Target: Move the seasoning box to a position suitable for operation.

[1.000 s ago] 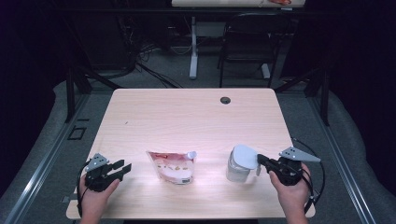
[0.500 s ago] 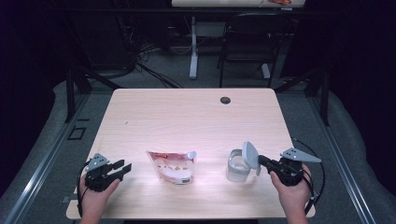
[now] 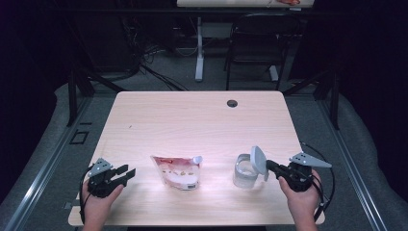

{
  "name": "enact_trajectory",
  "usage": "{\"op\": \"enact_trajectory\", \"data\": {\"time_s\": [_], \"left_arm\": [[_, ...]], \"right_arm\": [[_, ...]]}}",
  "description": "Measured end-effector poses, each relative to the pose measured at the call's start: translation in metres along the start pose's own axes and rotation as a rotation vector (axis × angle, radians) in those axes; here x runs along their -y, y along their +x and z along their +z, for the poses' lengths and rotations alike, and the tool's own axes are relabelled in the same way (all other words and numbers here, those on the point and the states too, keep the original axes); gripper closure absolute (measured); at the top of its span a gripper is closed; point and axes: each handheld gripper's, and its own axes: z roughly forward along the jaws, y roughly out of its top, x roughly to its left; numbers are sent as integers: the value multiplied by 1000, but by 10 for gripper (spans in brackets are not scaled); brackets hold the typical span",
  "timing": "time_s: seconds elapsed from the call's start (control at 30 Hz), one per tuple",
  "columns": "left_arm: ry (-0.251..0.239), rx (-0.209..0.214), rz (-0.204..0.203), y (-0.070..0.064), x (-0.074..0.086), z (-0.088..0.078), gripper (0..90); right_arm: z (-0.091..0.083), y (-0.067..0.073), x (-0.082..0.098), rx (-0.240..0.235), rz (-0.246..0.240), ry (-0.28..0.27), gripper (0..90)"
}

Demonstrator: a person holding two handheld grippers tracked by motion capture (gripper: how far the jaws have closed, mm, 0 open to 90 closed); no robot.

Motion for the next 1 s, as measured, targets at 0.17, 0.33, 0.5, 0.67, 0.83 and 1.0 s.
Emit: {"op": "enact_trajectory", "data": {"time_s": [0.17,0.33,0.5,0.67,0.83,1.0], "left_arm": [[-1,0,0,0,0,0,600],[1,-1,0,0,0,0,601],[0,-1,0,0,0,0,600],[0,-1,0,0,0,0,600],[2,-2,2,0,0,0,600],[-2,-2,0,0,0,0,600]], "right_arm": [[0,0,0,1,4,-3,896],[0,-1,1,-1,6,1,896],[0,-2,1,-4,8,4,895],[2,-2,3,6,16,11,893],[3,-5,6,-7,39,6,890],[4,-8,8,-19,69,4,881]]}}
